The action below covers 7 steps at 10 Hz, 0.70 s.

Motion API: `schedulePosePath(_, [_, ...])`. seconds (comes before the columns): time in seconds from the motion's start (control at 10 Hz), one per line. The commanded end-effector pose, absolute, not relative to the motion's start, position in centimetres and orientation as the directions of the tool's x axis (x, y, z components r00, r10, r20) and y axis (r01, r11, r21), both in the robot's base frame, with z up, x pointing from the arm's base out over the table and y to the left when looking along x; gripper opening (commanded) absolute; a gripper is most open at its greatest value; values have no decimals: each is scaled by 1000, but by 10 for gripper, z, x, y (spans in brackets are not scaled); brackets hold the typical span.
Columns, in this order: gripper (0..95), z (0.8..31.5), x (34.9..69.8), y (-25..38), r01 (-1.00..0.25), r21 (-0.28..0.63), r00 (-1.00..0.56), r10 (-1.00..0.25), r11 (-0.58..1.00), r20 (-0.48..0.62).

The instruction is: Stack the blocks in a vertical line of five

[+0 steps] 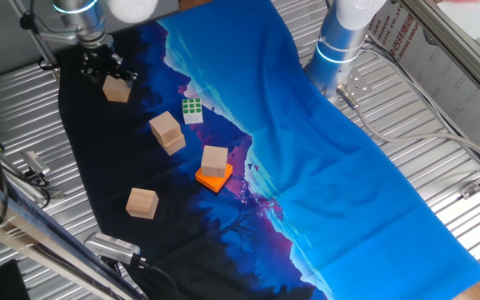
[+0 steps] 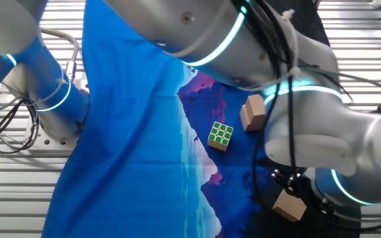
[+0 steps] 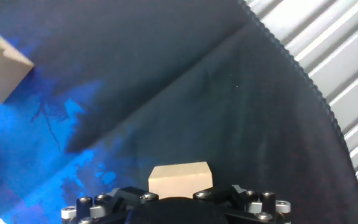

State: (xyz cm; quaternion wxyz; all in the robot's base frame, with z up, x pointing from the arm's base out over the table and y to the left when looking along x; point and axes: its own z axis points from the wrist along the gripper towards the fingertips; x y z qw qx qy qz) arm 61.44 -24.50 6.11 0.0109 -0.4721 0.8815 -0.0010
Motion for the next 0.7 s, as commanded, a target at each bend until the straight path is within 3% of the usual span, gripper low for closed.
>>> schedulePosePath(0.1, [950, 54, 617, -246, -849, -33, -526, -850, 527, -29])
schedulePosePath(0.6, [950, 55, 620, -252, -790, -20, -612, -790, 613, -33])
schedulePosePath(0.7, [760, 54, 621, -252, -784, -18, -620, -784, 621, -32])
